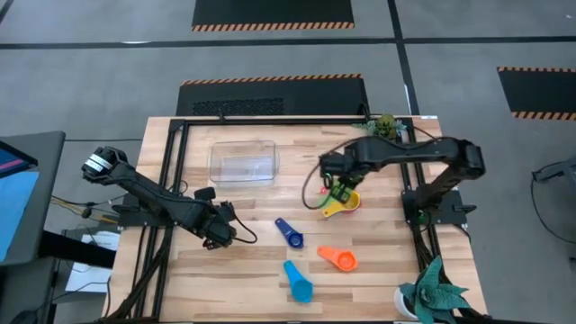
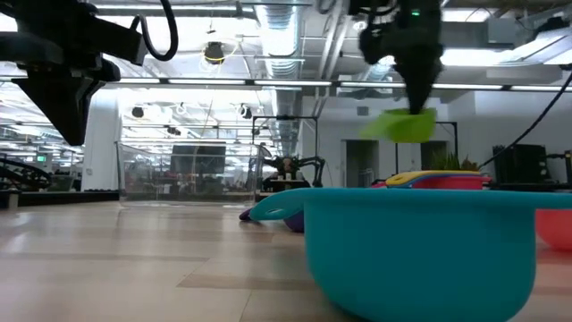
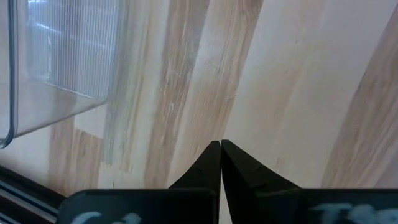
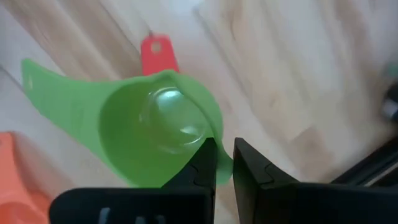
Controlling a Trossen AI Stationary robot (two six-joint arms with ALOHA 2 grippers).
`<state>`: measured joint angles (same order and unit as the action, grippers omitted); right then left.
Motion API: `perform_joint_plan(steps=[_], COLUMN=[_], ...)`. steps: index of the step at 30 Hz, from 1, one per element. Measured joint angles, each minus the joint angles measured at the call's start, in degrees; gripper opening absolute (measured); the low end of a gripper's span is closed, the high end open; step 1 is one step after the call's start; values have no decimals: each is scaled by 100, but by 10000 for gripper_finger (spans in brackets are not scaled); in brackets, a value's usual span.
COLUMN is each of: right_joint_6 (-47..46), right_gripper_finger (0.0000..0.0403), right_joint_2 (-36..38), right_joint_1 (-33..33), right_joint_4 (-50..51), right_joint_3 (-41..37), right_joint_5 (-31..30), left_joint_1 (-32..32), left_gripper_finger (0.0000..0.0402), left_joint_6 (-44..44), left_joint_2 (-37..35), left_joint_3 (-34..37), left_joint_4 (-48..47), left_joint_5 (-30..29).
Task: Nest measuring cups in basket
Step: Stack the green measuring cup on top of the yellow measuring cup
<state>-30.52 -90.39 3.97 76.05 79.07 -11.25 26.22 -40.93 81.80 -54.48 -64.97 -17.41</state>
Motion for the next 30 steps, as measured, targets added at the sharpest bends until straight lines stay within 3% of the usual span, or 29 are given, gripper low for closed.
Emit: perform_joint_plan(steps=[6,11,21,30], right_joint_6=[-745,-1001,-1003,-997], right_gripper_finger=[42,42,51,96], right_joint_2=[603,827,837,1076], right_joint_1=[-197,-298,-361,-115], right_joint_4=[-575,-940,-967,-811], right_joint_3=[-1116,-1583,-1769,-1778], right_joint_5=[84,119,67,-92], left_joint_1=[0,0,-7,-7], left_gripper_finger=[0,0,0,0], left_joint_6=[22,4,-225,-339], left_joint_2=[0,0,0,0], left_joint_3=[0,0,0,0], left_joint_4=[4,8,28,35], left_joint_5=[2,18,171,361])
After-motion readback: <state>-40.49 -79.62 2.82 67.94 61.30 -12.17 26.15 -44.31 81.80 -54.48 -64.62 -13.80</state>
